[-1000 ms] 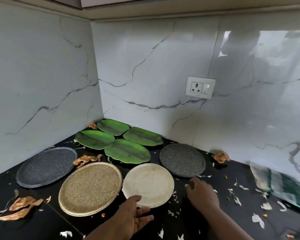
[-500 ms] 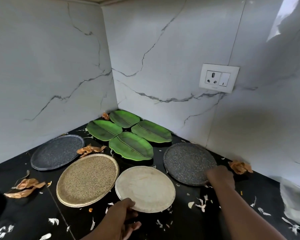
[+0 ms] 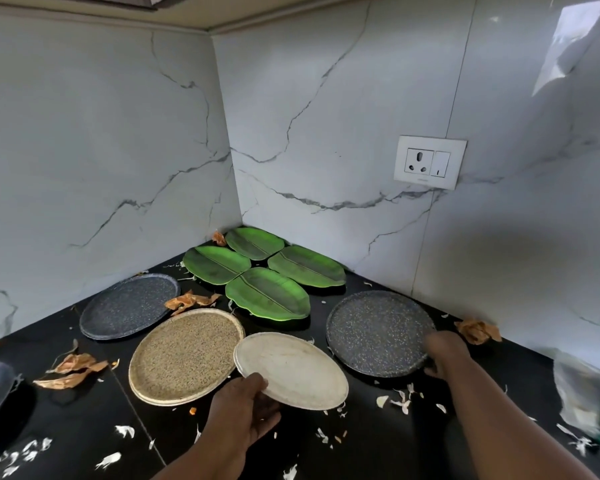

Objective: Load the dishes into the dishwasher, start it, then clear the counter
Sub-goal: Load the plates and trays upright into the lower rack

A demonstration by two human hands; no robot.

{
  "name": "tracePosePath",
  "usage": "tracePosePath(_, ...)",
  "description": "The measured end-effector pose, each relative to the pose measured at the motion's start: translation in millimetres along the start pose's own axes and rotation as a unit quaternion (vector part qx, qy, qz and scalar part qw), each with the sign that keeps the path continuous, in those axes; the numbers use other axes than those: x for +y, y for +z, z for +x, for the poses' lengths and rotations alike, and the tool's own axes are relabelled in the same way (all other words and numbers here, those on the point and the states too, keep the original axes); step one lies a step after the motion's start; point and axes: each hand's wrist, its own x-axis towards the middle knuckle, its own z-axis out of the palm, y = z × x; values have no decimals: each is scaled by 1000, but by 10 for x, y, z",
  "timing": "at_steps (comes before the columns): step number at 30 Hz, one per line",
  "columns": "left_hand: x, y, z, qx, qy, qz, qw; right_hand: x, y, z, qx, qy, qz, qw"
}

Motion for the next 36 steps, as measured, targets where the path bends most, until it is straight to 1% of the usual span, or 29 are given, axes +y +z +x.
tracePosePath(1, 21, -13, -25, -4, 5, -12, 1000, 0, -9, -42, -6, -2, 52, 999)
tracePosePath(3, 38, -44, -55, -10, 12, -28, 1000, -40, 4, -162, -5, -33, 122, 992)
tracePosePath(6, 1, -138, -59, -22, 16, -20, 999, -57, 68, -395, -16, -40, 177, 983)
tracePosePath(8, -23, -180, -70, -35, 19, -11, 999, -53, 107, -569, -41, -40, 188, 980)
tracePosePath(9, -17, -201, -79, -43, 22, -6, 999, -60, 123, -654, -40, -46, 194, 979)
tracePosePath(11, 24, -244, -91, -48, 37, 7, 998, -75, 127, -840, -11, -72, 199, 977)
tracePosePath(15, 157, -379, -38, -61, 78, 9, 995, -33, 28, -1202, 60, -168, 202, 963)
tracePosePath(17, 239, -445, 14, -78, 75, -8, 994, 42, -72, -1361, 87, -197, 217, 952)
tracePosePath(20, 368, -562, 87, -146, 30, -55, 987, 253, -204, -1613, 127, -208, 252, 937)
tracePosePath(24, 384, -725, 196, -218, -28, -98, 971, 737, -254, -1931, 168, -181, 312, 918)
tracePosePath(27, 318, -803, 226, -265, -90, -110, 954, 1191, -254, -2234, 189, -152, 382, 892)
tracePosePath(31, 95, -729, 130, -303, -149, -88, 937, 1788, -438, -2701, 234, -123, 430, 863)
tracePosePath(36, -335, -438, -327, -356, -191, -24, 914, 2454, -1029, -3292, 301, -111, 463, 826)
